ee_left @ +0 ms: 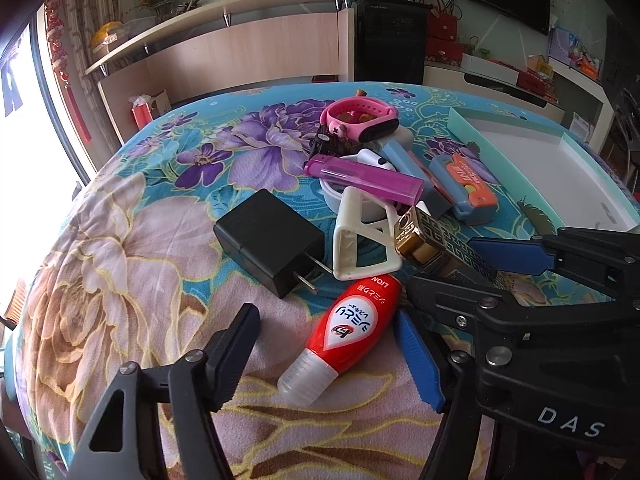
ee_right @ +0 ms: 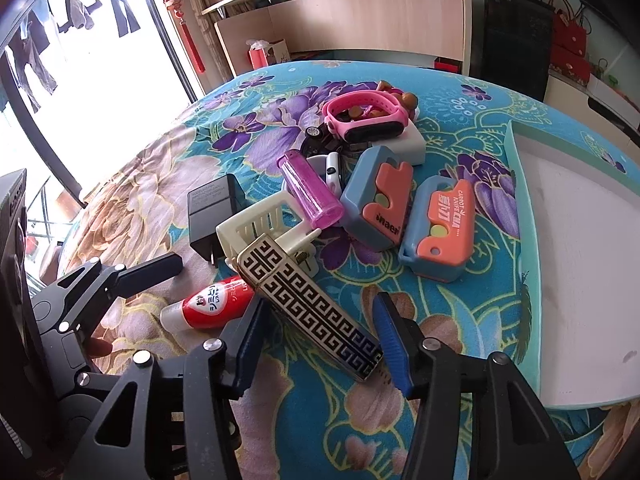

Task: Organize rigid objects
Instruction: 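Grasp the black-and-gold patterned box with the right tool while the left tool grasps the red-white tube, then carry the patterned box with the right tool while the left tool carries the tube over the tray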

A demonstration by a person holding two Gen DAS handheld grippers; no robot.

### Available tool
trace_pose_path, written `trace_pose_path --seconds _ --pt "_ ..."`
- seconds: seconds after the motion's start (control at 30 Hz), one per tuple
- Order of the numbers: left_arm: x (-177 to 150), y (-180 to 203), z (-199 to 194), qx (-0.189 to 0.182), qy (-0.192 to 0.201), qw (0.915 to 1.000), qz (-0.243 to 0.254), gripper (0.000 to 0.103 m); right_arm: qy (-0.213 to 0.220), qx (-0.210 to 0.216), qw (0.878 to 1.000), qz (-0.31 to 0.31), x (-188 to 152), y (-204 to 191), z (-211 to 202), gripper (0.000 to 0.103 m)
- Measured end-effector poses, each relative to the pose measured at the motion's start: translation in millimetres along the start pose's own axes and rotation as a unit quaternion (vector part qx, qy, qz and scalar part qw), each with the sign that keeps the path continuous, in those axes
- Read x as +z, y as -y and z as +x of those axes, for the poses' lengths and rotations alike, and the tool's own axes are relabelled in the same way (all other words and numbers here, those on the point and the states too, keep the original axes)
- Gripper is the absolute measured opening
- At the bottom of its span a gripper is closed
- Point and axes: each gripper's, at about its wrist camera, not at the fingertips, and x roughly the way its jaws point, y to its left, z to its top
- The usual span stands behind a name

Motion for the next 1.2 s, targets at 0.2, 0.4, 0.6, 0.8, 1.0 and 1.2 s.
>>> trace_pose_path --seconds 0.2,0.4,0.6,0.8,1.0,1.2 --pt "0 6 -3 -0.018 0.0 0.9998 0.003 0.045 0.007 0.006 1.0 0.002 -2 0 -6 0.038" --pt "-3 7 -6 -0.015 -0.003 0.9999 -0.001 0.041 0.011 0.018 1.0 0.022 -8 6 -12 0.021" --pt "-6 5 -10 -0.013 -0.005 0.9997 -0.019 0.037 0.013 0.034 0.998 0.052 -15 13 -18 0.021" --pt "-6 0 -19 0.001 0.001 0.9994 -0.035 0.036 0.033 0.045 0.996 0.069 -16 16 -30 0.021" --pt "3 -6 -35 0.021 0.018 0.9987 -0.043 0.036 0.06 0.049 0.994 0.075 -11 22 -47 0.021" --pt "34 4 -54 0.024 0.051 0.9981 -0.025 0.036 0.093 0.026 0.991 0.088 7 40 -66 0.021"
